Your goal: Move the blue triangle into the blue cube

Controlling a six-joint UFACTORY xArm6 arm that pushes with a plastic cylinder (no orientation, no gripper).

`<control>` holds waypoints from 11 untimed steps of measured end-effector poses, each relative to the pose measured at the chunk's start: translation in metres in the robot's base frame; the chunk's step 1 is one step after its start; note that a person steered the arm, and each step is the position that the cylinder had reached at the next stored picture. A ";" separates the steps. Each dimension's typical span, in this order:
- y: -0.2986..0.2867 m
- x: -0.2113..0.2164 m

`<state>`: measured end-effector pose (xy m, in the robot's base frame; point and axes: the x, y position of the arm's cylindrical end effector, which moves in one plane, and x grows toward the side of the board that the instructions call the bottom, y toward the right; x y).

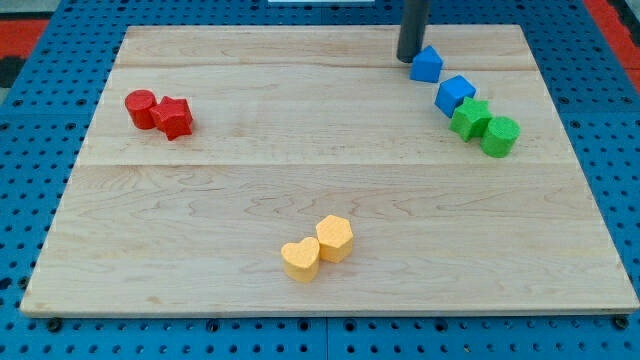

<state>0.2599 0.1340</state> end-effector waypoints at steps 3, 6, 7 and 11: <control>-0.014 0.007; 0.035 0.003; 0.052 -0.003; -0.022 -0.013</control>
